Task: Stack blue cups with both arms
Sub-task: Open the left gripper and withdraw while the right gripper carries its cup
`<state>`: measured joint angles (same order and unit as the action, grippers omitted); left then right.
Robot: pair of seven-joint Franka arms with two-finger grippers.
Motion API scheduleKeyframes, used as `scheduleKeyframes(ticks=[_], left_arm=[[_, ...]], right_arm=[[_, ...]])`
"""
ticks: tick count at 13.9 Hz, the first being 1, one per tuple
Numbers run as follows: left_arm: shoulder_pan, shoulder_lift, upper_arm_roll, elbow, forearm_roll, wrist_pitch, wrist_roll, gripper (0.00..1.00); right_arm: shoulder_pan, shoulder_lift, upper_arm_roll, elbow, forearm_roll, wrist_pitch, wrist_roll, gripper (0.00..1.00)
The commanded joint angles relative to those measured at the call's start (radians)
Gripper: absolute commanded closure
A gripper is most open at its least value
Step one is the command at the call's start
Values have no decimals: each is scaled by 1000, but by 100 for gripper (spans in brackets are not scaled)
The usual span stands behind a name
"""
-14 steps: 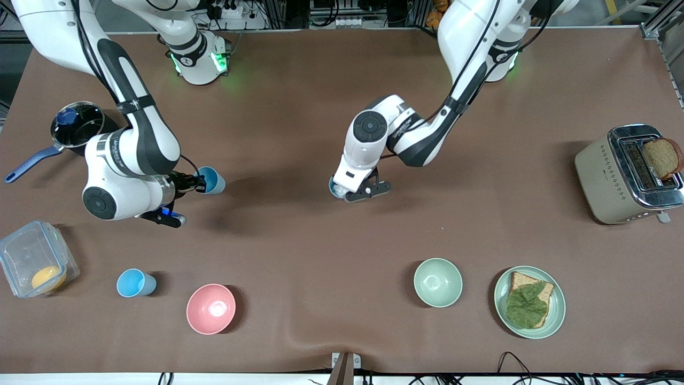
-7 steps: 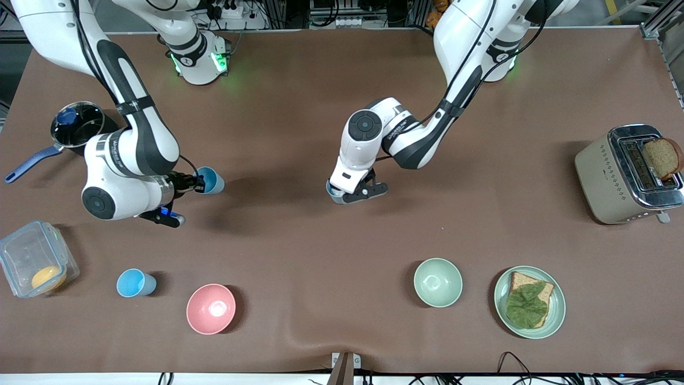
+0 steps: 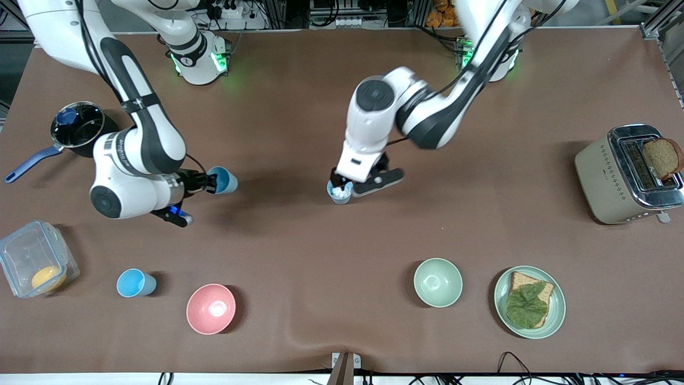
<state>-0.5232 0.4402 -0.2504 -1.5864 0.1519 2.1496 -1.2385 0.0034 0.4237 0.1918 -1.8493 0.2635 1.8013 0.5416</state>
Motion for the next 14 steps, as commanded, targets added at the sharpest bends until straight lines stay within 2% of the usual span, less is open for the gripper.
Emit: scheduleKeyframes(ticks=[1,4,6,7,10,12,14], left_arm=[[96,-148,-4,-38,25,-85,40,0],[282,-227,-4,-29,5,-140,299,0],[415,-280,-15,-27,-2,-209,497,0],[442,-305,-13,-26,-3,-256,587,0],[502,-363,-9,-27,-15,-350,663,0],[546,-394,-9,-27,-98,-367,737,0],[545,-412,20,-29,-109,-381,783,0]], right_arm=[[84,-10,-3,71,49,-4,192,100],[165,0,-6,146,156,0,343,100],[225,1,-5,176,169,10,434,100],[263,1,-6,192,169,18,496,100],[361,7,-6,211,166,105,639,100],[407,35,-6,211,158,188,693,100],[429,52,-8,213,158,249,716,100]])
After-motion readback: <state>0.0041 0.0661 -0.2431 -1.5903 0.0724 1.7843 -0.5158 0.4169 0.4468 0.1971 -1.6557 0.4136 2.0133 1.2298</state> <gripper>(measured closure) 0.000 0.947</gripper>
